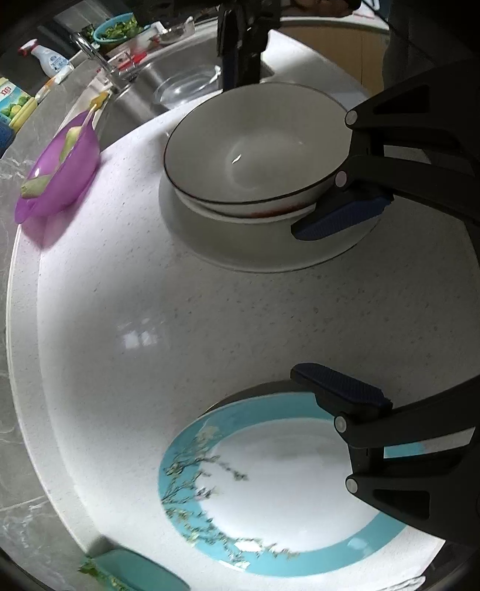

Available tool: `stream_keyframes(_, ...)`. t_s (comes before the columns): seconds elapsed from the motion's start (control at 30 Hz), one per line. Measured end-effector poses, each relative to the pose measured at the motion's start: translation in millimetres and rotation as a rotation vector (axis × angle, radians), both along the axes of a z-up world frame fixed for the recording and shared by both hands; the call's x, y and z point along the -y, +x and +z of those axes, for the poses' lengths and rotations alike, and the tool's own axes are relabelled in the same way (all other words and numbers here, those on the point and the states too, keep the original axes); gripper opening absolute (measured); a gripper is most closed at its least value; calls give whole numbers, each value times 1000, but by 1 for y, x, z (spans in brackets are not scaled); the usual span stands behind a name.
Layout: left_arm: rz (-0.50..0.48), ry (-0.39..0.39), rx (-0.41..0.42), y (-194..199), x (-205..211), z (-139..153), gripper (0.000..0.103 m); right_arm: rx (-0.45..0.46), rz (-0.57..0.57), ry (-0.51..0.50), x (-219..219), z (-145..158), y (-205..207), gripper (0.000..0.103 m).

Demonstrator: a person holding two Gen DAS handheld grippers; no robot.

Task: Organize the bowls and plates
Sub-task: 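Move both grippers to the rim of the white plate stack, then close both grippers on the rim of the white plate stack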

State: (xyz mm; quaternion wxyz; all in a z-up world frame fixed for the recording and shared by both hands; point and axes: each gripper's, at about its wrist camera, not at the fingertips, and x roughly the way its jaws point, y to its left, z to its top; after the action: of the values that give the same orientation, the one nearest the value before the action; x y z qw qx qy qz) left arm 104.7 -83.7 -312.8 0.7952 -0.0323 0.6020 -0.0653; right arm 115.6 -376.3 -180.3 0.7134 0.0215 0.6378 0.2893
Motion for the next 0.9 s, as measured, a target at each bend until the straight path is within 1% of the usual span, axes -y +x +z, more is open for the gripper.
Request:
stream_keyframes(0.07,0,15,-4,2,2,0,68,-7,11,-12,2,1,-4,50)
stream_keyframes(0.23,2,14,-13,2,5,-1,68,3,-1,-19,14,6,-5,50)
stream_keyframes(0.33,-14,24,-24,2,9,-4,67,3,17,-45,9,1,-3,50)
stream_keyframes(0.47,-41,35,-36,2,16,-10,67,-9,42,-37,-1,-9,-4,50)
stream_keyframes(0.57,-53,46,-34,5,25,-16,67,-8,59,-42,-8,-17,-3,47)
stream_keyframes(0.67,-66,44,-22,10,27,-19,65,24,83,-46,-13,-21,0,46)
stream_keyframes(0.77,-76,59,1,15,31,-19,65,50,99,-54,-17,-25,1,46)
stream_keyframes(0.83,-85,50,4,20,33,-21,61,68,99,-49,-19,-27,3,46)
stream_keyframes(0.9,-104,56,-7,26,39,-24,59,70,89,-37,-18,-29,5,46)
